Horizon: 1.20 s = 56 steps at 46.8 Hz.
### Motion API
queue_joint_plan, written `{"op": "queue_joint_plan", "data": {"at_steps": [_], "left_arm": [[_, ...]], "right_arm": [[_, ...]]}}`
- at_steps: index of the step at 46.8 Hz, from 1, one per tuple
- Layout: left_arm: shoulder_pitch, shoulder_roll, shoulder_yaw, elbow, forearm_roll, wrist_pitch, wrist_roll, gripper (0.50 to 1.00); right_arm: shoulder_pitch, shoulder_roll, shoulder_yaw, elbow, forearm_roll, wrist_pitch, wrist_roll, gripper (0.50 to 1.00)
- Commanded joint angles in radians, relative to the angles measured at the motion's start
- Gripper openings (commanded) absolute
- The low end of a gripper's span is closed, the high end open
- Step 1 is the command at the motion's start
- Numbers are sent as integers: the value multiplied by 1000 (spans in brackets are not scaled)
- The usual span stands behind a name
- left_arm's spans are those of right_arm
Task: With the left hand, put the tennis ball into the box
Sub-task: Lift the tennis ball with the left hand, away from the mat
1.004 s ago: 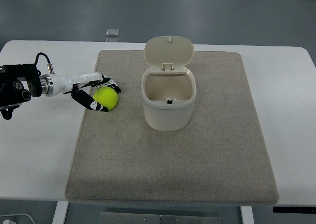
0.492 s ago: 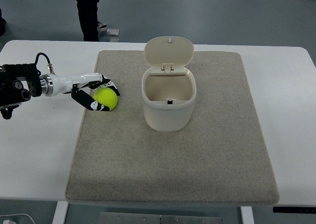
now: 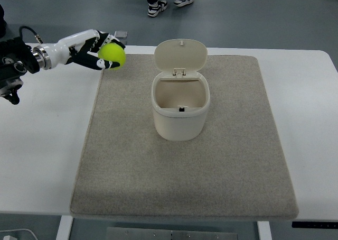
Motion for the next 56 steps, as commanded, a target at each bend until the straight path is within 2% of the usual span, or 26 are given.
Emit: {"op": "queue_joint_plan", "data": {"at_steps": [1, 7, 16, 26, 36, 56], "left_arm": [[4, -11, -80, 37, -84, -19, 3, 500], [-22, -14, -137, 39, -114, -55, 2, 500], [-57, -14, -336, 43, -98, -140, 2, 500], [-166, -19, -358, 17, -97, -283, 0, 500], [-225, -54, -353, -64, -91, -366, 2, 500], [-203, -57, -335, -305, 15, -384, 0, 500]], "right_arm": [[0, 0, 0, 0, 0, 0, 0, 938], [0, 0, 0, 0, 0, 0, 0, 938], [0, 0, 0, 0, 0, 0, 0, 938], [0, 0, 0, 0, 0, 0, 0, 938], [0, 0, 0, 0, 0, 0, 0, 938], [0, 0, 0, 0, 0, 0, 0, 938]]}}
